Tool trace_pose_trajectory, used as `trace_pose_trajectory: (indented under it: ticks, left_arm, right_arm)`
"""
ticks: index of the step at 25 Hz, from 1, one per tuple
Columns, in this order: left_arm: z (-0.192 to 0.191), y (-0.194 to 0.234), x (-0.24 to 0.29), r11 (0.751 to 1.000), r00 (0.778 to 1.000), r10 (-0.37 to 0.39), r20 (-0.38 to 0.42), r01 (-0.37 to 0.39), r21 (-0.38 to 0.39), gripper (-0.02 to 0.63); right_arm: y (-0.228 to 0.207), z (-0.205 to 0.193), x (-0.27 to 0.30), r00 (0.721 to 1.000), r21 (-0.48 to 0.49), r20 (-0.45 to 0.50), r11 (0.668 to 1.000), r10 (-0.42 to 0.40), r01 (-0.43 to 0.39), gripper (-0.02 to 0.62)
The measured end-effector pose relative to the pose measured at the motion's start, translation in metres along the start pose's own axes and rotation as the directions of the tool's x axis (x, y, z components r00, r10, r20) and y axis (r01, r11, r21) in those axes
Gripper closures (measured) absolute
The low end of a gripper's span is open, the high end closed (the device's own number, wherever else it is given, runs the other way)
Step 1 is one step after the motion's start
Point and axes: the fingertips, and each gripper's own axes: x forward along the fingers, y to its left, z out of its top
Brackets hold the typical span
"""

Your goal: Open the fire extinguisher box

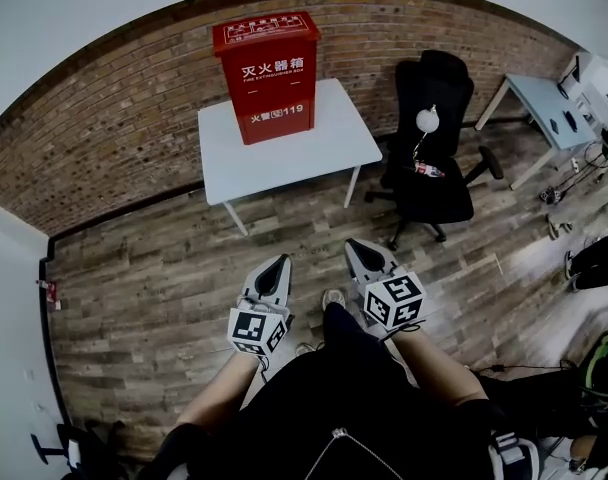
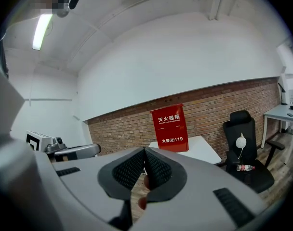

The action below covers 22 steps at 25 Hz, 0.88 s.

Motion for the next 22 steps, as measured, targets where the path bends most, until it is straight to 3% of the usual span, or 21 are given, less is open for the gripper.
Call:
trace_pose_trajectory:
  ticks: [5, 16, 22]
  left_arm:
    - [0.002, 0.021, 0.033, 1.000, 1.000, 0.024, -0.007, -0.023, 0.011, 0.557]
    - [0.039, 0.082, 0.142, 0.995, 0.995, 0.100, 0.022, -0.101, 0.022, 0.557]
    - [0.043, 0.101, 0.191, 0.989, 0.990, 0.144, 0.007, -0.144, 0.012, 0.556]
  right_arm:
    - [-0.028, 0.006, 0.041, 1.000, 0.031, -0.005, 0.999, 0.025, -0.024, 0.577]
    - [-0.097, 0.072, 0.144, 0.993, 0.014, 0.019, 0.994, 0.113, -0.113, 0.577]
    - [-0.133, 0.087, 0.182, 0.988, 0.021, -0.001, 0.988, 0.154, -0.154, 0.577]
